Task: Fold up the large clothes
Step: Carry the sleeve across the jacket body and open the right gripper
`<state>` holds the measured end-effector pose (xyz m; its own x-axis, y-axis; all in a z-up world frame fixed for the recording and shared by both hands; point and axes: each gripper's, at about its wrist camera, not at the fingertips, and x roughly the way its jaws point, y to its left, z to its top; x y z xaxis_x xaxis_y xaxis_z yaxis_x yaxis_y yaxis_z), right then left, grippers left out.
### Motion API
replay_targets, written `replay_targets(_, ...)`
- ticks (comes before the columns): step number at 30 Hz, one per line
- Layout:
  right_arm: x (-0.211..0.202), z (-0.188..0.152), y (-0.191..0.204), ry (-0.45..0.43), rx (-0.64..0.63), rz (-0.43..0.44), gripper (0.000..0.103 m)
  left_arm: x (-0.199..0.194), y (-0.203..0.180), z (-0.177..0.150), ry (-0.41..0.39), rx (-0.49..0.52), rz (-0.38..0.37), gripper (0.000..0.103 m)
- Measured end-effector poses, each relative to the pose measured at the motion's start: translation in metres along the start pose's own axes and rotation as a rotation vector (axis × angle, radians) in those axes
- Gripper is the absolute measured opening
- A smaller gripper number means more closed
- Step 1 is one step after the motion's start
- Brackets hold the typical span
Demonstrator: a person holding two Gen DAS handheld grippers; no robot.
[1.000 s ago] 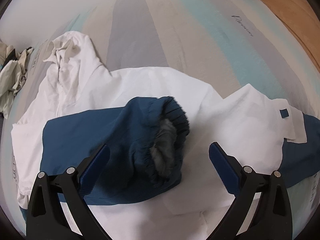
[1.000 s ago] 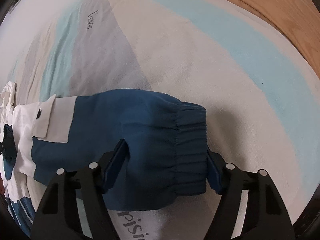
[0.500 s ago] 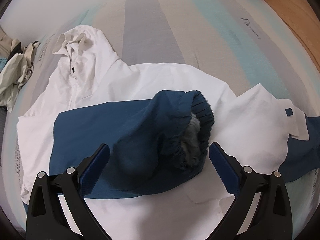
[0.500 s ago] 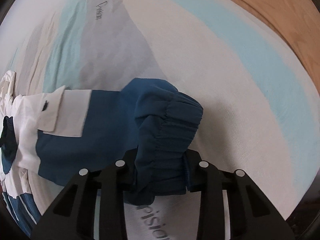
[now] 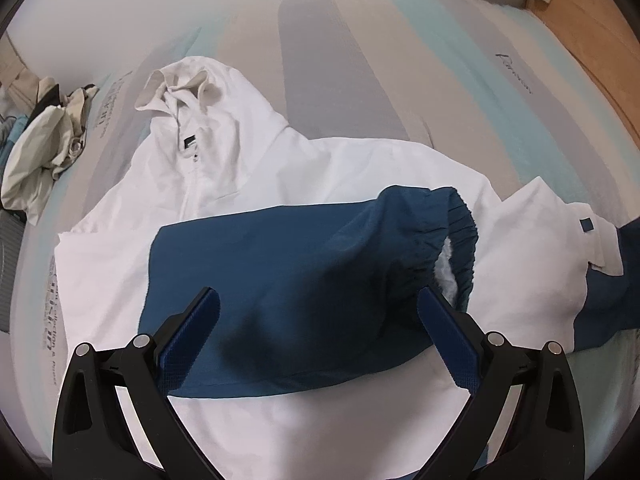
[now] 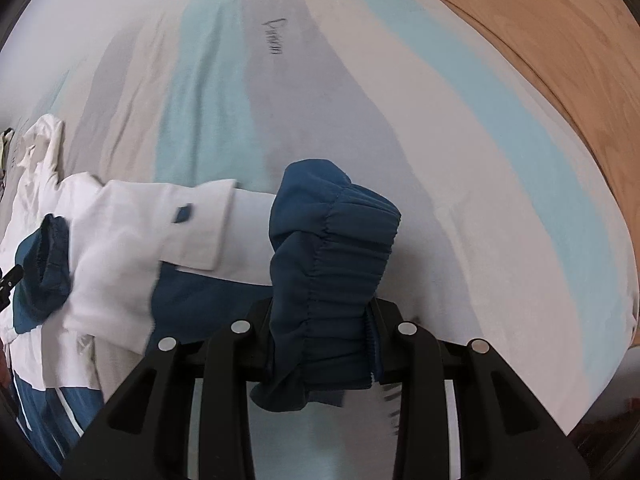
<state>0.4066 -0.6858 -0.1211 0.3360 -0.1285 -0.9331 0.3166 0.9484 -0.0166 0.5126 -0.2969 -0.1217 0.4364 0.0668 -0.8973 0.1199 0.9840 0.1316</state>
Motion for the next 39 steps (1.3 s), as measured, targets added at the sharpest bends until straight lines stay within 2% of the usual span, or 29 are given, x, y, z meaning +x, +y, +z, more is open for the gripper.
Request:
replay_targets(7, -0.023, -0.003, 0.036, -0.031, -0.014, 0.001, 0.031, -0.009, 0.022, -0.010, -0.012, -0.003, -0.012, 0.097)
replay_targets(16, -0.042, 0.001, 0.103, -0.053, -0.023, 0.014, 0.031, -0.024, 0.063, -0.024, -0.013, -0.030, -0.012, 0.097)
replay_targets(29, -0.065, -0.002, 0.193, -0.062, -0.064, 0.054, 0.031, -0.047, 0.139, -0.045, 0.002, -0.087, -0.016, 0.097)
replay_targets(39, -0.083, -0.005, 0.279, -0.071, -0.107, 0.098, 0.031, -0.055, 0.200, -0.067, 0.024, -0.100, -0.045, 0.097)
